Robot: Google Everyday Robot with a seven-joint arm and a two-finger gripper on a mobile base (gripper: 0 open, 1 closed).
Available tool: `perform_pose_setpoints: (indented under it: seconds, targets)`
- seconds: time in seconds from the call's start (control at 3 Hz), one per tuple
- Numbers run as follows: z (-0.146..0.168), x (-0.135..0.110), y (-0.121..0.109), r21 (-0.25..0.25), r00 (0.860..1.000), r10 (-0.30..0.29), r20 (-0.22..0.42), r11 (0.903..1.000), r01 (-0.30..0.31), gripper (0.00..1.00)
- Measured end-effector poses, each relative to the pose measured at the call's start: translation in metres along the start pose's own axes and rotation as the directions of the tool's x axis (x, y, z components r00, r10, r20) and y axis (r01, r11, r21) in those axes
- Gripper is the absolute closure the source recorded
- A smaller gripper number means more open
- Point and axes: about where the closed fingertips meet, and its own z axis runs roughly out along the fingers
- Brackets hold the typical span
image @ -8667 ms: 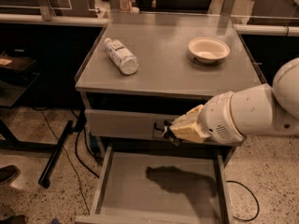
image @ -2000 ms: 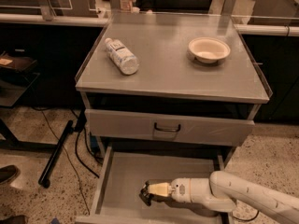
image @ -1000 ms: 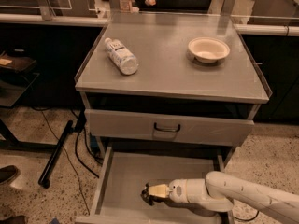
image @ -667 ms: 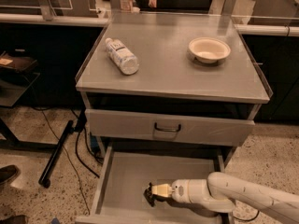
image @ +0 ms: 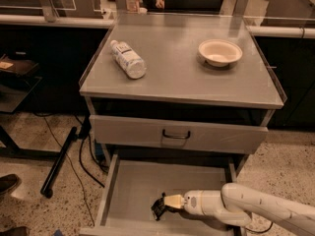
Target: Place rxbar chocolate into middle drawer
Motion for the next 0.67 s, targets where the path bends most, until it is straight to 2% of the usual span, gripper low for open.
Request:
perform_pose_setpoints:
  seconds: [0.33,0.67]
  targets:
    - [0.0,0.0,0.0,0.0,1.0,0.0,0.0,1.0,0.0,0.81]
    - [0.0001,0.0,0.0,0.0,1.0,0.0,0.0,1.0,0.0,0.58]
